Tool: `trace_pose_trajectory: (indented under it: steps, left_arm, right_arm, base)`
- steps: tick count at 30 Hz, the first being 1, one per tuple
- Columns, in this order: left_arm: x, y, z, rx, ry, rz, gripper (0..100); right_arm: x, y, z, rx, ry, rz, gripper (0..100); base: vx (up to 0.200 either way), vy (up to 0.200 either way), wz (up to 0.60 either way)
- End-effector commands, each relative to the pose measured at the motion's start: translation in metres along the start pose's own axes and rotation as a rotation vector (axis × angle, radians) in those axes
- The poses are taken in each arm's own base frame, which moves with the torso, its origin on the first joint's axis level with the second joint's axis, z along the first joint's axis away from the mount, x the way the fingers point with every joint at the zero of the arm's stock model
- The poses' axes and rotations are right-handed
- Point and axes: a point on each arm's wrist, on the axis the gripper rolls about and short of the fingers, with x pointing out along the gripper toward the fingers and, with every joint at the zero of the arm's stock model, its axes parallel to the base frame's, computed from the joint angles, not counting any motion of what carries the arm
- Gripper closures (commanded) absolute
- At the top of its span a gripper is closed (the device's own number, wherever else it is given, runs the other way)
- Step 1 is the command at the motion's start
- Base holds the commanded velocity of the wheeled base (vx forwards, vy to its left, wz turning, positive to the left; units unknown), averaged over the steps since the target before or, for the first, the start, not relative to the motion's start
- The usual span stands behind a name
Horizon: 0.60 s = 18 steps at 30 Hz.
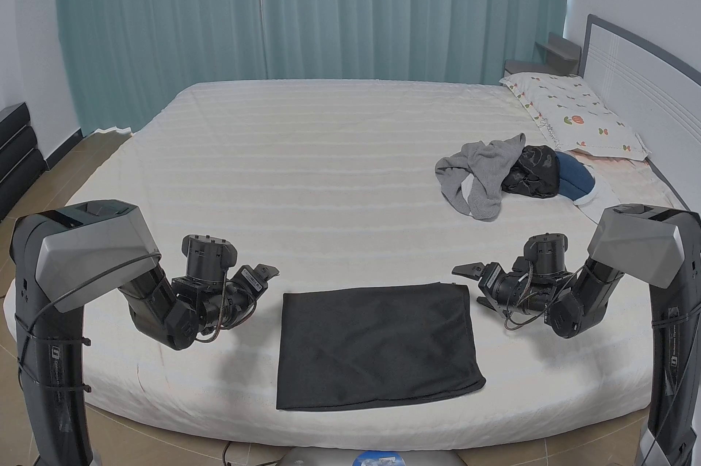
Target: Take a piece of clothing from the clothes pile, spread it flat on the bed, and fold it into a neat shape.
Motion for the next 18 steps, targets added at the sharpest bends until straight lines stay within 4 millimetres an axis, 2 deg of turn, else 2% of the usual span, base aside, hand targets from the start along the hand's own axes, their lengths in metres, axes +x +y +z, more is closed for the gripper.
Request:
trace_pose_trajectory:
  steps: [1, 9, 15, 16, 18]
  left_arm:
    - [-0.002, 0.000, -0.006, 0.010, 0.016, 0.003, 0]
    - [-0.018, 0.002, -0.018, 0.094, 0.139, -0.049, 0]
    - [-0.016, 0.003, -0.023, 0.157, 0.164, -0.059, 0]
    - [-0.018, 0.005, -0.030, 0.239, 0.209, -0.077, 0]
    - [-0.018, 0.005, -0.033, 0.266, 0.219, -0.082, 0]
  right_arm:
    - [-0.001, 0.001, 0.002, 0.000, -0.005, 0.002, 0]
    - [-0.001, 0.000, 0.003, 0.000, -0.007, 0.002, 0]
    - [0.000, 0.000, 0.001, 0.000, -0.002, 0.001, 0]
    - [0.000, 0.000, 0.000, 0.000, 0.000, 0.000, 0]
    - [0.000, 0.000, 0.001, -0.001, -0.001, 0.001, 0]
  base:
    - [0.000, 0.000, 0.00]
    - [0.000, 0.000, 0.00]
    - [0.000, 0.000, 0.00]
    - [0.000, 0.000, 0.00]
    - [0.000, 0.000, 0.00]
